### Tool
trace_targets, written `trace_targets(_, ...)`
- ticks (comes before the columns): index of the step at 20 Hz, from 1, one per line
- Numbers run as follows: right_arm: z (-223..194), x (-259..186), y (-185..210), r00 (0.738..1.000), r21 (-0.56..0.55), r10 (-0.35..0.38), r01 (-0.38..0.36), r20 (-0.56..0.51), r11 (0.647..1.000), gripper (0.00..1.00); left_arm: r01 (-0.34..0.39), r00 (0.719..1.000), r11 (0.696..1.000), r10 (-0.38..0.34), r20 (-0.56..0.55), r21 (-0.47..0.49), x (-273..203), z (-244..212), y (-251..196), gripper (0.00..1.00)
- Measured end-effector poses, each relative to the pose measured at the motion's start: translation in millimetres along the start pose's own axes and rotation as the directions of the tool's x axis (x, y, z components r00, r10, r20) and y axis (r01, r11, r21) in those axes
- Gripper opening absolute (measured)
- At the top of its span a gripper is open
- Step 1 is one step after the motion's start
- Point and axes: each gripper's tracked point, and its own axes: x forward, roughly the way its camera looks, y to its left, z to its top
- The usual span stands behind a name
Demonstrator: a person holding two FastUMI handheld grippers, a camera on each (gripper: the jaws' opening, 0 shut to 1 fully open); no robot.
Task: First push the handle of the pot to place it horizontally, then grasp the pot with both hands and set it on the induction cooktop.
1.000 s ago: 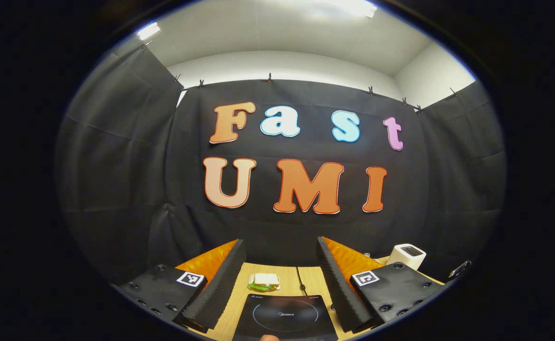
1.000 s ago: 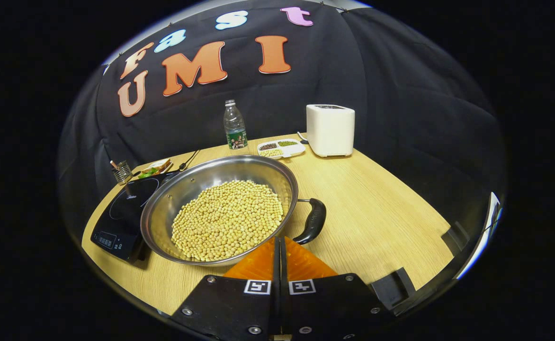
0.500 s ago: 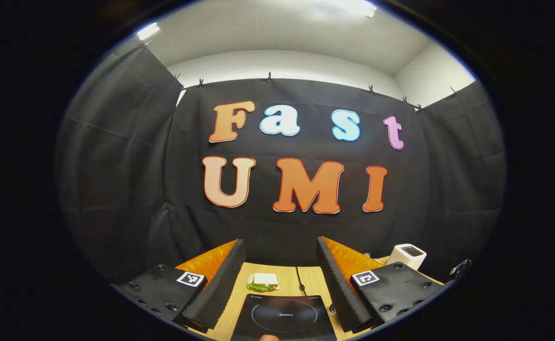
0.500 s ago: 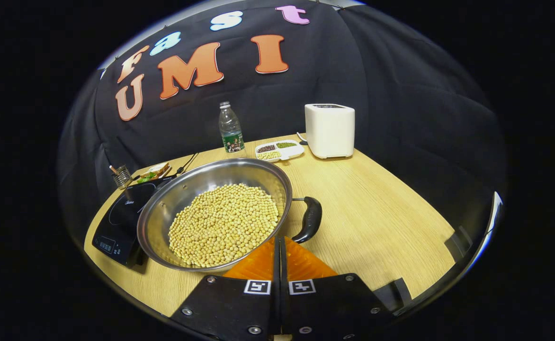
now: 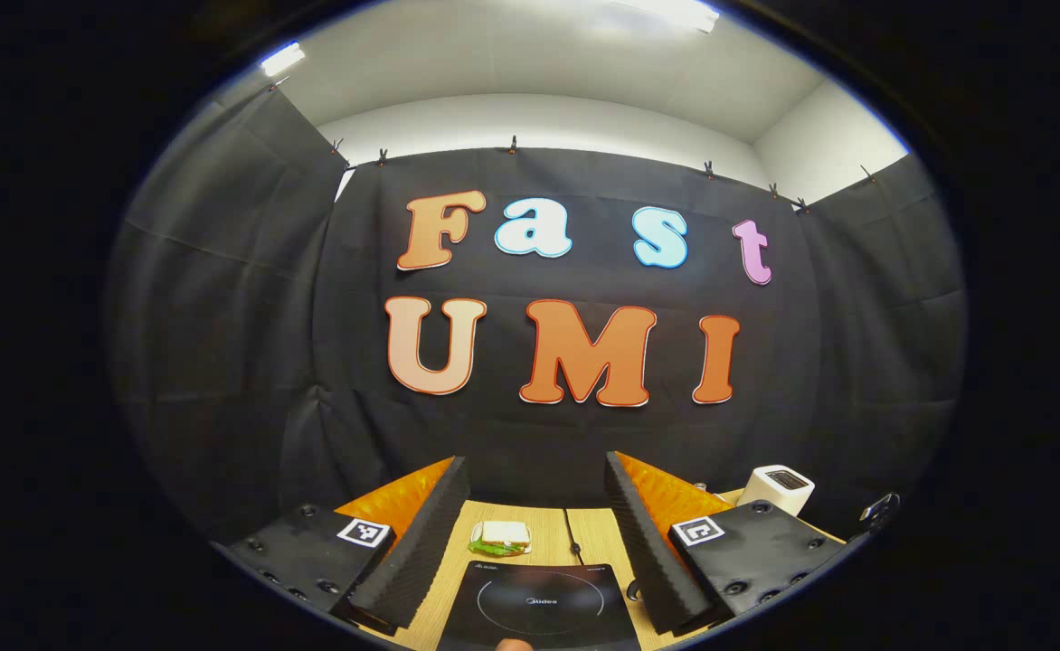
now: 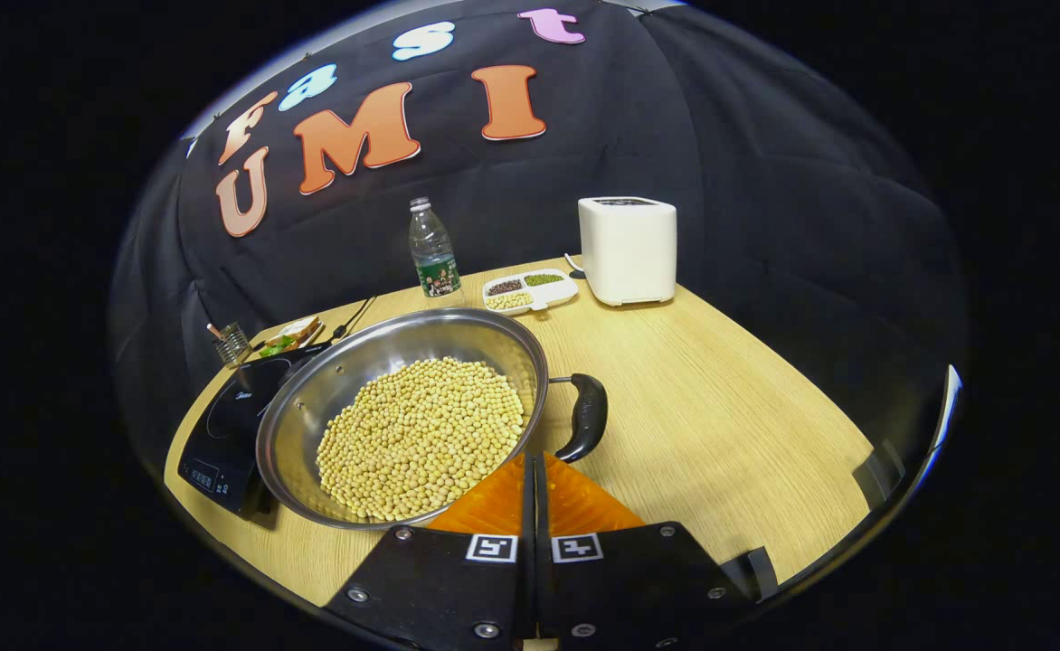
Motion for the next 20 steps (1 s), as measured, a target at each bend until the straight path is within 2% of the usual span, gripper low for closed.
trace_targets(20,12,17,-8,1.000,0.014,0.026,-0.026,-0.013,1.000,0.00,0.004,1.000,1.000,-0.003,-0.005,0.008,3,0,-6,0.98)
